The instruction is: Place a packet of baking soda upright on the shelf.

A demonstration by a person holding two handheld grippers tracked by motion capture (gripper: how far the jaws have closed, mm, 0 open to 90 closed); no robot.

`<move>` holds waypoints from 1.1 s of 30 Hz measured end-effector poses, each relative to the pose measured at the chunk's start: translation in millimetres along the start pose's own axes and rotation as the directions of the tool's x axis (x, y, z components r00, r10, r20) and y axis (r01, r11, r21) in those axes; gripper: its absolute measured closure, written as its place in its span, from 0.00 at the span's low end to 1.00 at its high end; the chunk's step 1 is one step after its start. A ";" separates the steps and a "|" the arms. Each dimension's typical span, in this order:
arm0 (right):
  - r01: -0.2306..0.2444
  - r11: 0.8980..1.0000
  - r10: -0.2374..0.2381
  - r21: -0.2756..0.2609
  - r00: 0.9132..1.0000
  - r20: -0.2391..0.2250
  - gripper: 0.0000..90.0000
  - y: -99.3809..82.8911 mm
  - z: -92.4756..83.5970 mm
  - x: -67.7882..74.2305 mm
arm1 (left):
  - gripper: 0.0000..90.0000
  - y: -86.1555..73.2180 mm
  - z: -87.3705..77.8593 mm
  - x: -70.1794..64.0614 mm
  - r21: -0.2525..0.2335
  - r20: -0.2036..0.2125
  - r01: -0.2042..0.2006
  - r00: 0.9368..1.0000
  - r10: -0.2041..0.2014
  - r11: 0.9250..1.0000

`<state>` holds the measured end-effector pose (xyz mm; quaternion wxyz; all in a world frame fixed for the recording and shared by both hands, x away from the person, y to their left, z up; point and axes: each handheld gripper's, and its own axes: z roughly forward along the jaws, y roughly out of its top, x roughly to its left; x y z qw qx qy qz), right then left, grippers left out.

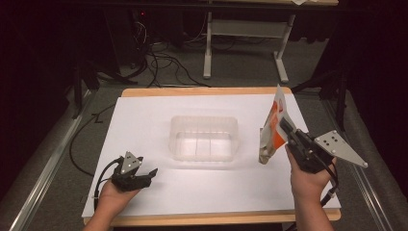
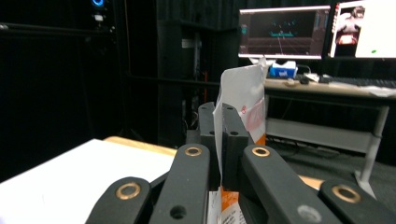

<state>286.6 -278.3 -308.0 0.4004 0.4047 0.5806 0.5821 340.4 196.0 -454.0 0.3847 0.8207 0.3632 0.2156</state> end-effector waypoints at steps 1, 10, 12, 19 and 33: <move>0.005 1.000 -0.005 -0.008 1.000 -0.003 1.00 2.8 2.0 2.3 | 0.34 0.0 -0.2 0.0 0.000 0.000 0.000 1.000 0.000 1.000; 0.050 0.997 -0.052 -0.055 0.998 -0.029 1.00 19.8 18.6 25.7 | 0.34 0.0 -0.4 -0.1 0.003 0.001 -0.001 1.000 0.001 1.000; 0.058 0.996 -0.060 -0.064 0.998 -0.035 1.00 20.6 22.1 30.2 | 0.34 0.0 -0.6 -0.3 0.002 0.001 -0.002 1.000 0.002 1.000; 0.053 0.996 -0.057 -0.066 0.996 -0.067 1.00 18.9 35.8 45.0 | 0.34 -0.1 -1.3 -0.1 0.001 0.002 -0.004 1.000 0.004 1.000; 0.039 0.998 -0.044 -0.041 0.990 -0.137 1.00 10.2 69.1 77.1 | 0.34 -0.2 -2.2 0.0 -0.004 0.002 -0.007 1.000 0.007 1.000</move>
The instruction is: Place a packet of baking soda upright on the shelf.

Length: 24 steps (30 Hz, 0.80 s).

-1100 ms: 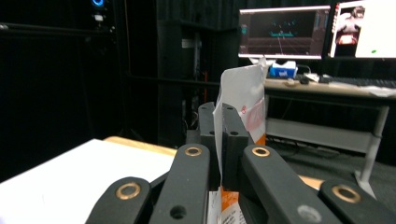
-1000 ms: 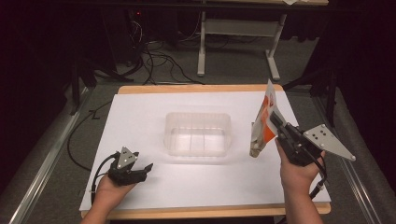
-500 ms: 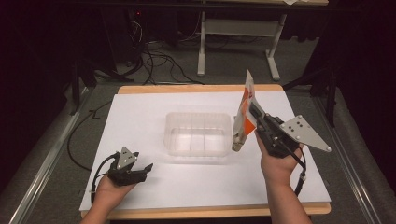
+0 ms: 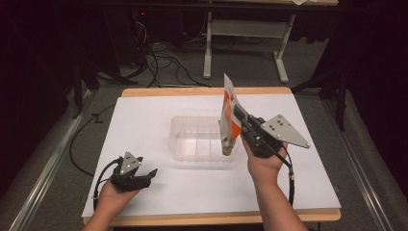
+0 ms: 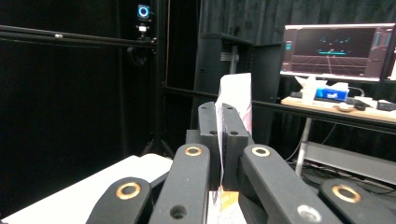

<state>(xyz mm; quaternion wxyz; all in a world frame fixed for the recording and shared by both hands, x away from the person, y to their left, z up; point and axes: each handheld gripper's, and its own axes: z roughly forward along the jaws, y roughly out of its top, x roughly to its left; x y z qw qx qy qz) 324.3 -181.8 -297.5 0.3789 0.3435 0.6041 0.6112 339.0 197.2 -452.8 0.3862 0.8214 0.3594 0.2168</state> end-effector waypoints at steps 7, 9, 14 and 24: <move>-0.007 1.000 0.007 0.004 1.000 -0.028 1.00 -3.3 19.3 15.1 | 0.34 -0.1 -1.7 -0.2 -0.005 0.001 -0.003 1.000 0.003 1.000; -0.009 1.000 0.009 0.009 0.999 -0.034 1.00 -4.0 22.7 18.1 | 0.34 0.0 -2.0 0.0 -0.006 0.001 -0.003 1.000 0.003 1.000; -0.007 1.000 0.008 0.017 0.999 -0.042 1.00 -4.5 28.7 23.2 | 0.34 0.3 -2.8 0.3 -0.008 0.001 -0.006 1.000 0.006 1.000; -0.020 0.999 0.022 0.034 0.998 -0.054 1.00 -4.6 41.4 28.9 | 0.34 0.8 -3.3 -0.6 -0.008 0.002 -0.013 1.000 0.013 1.000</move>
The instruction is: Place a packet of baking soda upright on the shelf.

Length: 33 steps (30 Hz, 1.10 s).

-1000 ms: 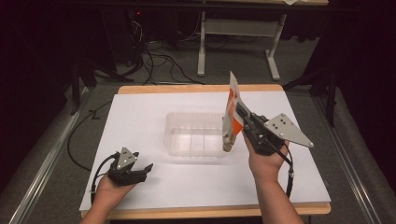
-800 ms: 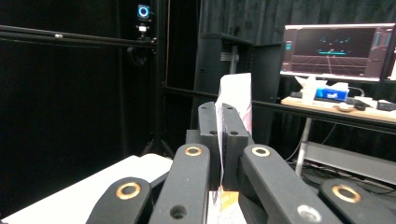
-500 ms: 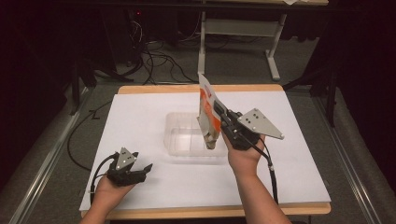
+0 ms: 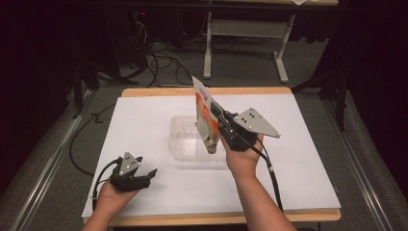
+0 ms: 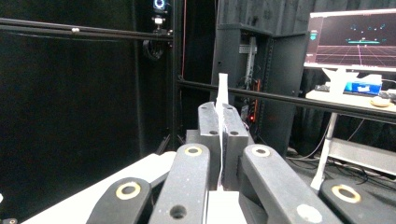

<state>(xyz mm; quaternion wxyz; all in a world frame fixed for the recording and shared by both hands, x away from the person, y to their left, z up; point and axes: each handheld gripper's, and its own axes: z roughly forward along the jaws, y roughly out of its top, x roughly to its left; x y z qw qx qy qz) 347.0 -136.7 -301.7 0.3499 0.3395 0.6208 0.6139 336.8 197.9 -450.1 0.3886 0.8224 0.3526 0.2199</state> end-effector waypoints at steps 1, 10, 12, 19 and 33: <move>0.003 1.000 -0.003 0.003 1.000 0.002 1.00 0.0 1.1 -0.1 | 0.34 0.1 0.0 0.0 0.000 0.000 -0.001 1.000 0.001 1.000; 0.003 1.000 -0.004 0.024 1.000 0.026 1.00 -3.9 10.4 -4.1 | 0.34 0.3 0.1 -0.2 -0.003 -0.001 -0.005 1.000 0.005 1.000; 0.005 1.000 -0.006 0.030 0.999 0.033 1.00 -4.5 11.7 -5.0 | 0.34 0.4 0.1 -0.1 -0.004 -0.002 -0.005 1.000 0.005 1.000; -0.001 0.999 -0.001 0.043 0.999 0.050 1.00 -5.8 15.7 -9.5 | 0.34 0.3 0.0 0.3 -0.002 -0.001 -0.006 1.000 0.006 1.000; -0.025 0.994 0.015 0.102 0.996 0.089 1.00 -18.4 38.6 -18.7 | 0.34 0.1 -1.1 1.4 0.000 -0.003 -0.005 1.000 0.005 1.000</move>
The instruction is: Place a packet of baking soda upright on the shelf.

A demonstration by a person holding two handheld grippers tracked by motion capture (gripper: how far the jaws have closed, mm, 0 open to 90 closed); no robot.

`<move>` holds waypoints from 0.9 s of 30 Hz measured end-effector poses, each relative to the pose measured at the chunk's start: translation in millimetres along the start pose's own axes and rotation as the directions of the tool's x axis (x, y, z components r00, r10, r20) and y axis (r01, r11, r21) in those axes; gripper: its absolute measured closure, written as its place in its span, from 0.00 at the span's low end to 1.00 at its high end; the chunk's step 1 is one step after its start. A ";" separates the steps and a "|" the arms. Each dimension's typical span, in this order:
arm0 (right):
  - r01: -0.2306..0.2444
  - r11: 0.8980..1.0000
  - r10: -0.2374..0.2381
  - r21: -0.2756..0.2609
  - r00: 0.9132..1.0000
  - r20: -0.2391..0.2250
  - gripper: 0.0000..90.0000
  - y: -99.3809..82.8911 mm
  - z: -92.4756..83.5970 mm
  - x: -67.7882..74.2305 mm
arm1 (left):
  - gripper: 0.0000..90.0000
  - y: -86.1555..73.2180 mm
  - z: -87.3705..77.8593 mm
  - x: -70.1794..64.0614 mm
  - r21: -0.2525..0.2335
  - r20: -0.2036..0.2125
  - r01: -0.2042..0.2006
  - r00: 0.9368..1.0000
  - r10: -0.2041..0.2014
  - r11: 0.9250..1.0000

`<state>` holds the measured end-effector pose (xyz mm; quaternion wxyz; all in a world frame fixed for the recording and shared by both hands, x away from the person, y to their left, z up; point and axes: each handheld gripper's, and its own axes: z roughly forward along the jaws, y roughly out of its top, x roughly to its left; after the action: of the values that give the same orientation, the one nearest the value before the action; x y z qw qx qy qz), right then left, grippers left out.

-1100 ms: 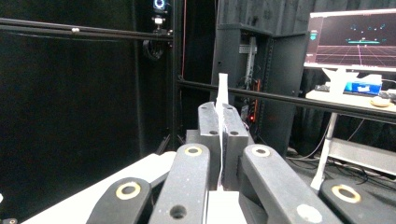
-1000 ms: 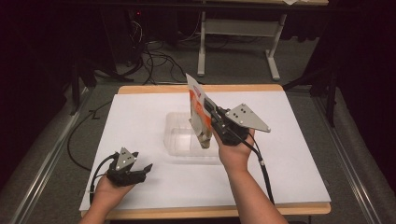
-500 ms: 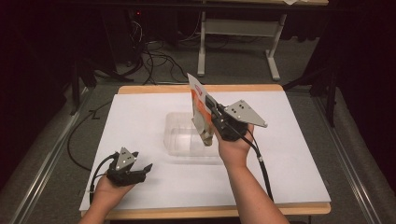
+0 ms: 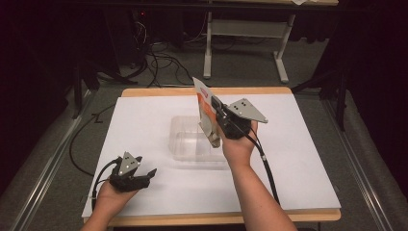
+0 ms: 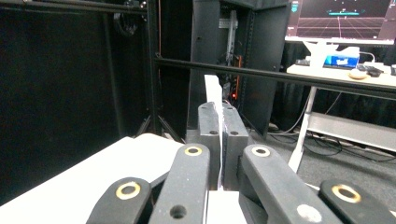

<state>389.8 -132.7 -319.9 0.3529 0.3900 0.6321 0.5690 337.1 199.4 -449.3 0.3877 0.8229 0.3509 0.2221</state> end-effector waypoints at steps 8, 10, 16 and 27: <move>0.011 1.000 -0.011 0.024 1.000 -0.004 1.00 -8.2 15.5 5.4 | 0.34 0.5 0.8 0.0 0.002 0.000 -0.005 1.000 0.005 1.000; 0.008 0.999 -0.008 0.033 1.000 -0.008 1.00 -9.7 18.6 6.8 | 0.34 0.6 1.6 0.3 0.004 -0.002 -0.004 1.000 0.004 1.000; 0.040 0.998 -0.039 0.052 0.999 -0.015 1.00 -17.0 25.8 14.2 | 0.34 0.6 -0.3 -1.1 -0.005 -0.003 0.000 1.000 0.000 1.000; 0.046 0.996 -0.044 0.072 0.999 -0.020 1.00 -27.9 22.4 15.8 | 0.34 0.9 0.6 -0.1 -0.001 -0.003 -0.002 1.000 0.002 1.000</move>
<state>400.2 -109.9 -350.0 0.3457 0.3830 0.6640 0.5412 337.7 198.6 -448.9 0.3874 0.8228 0.3505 0.2238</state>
